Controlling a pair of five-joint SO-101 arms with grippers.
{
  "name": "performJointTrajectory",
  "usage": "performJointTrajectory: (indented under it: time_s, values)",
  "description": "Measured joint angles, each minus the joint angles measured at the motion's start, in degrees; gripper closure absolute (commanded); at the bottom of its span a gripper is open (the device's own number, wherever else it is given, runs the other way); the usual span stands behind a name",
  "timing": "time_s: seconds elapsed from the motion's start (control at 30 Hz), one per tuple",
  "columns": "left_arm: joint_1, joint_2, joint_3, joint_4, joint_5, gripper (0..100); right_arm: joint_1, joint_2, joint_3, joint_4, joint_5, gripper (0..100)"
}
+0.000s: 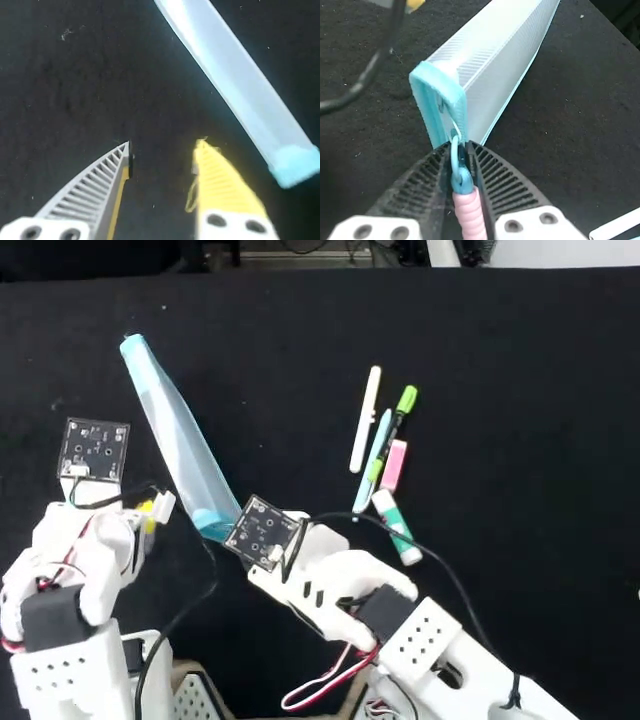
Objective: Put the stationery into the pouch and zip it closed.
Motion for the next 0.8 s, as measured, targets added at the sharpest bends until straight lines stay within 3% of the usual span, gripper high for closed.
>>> performJointTrajectory:
  time_s: [0.17, 0.4, 0.8]
  values:
    - [6.9, -0.1, -3.9, 6.2, -0.4, 77, 0.0, 0.0, 0.0, 0.0, 0.0, 98.8]
    - [19.3, -0.4, -4.6, 7.4, -0.4, 77, 0.0, -0.4, 1.4, -0.2, 0.0, 98.8]
    - [21.8, -0.5, -0.6, 1.4, -0.4, 77, 0.0, -0.4, 1.4, -0.2, 0.0, 98.8]
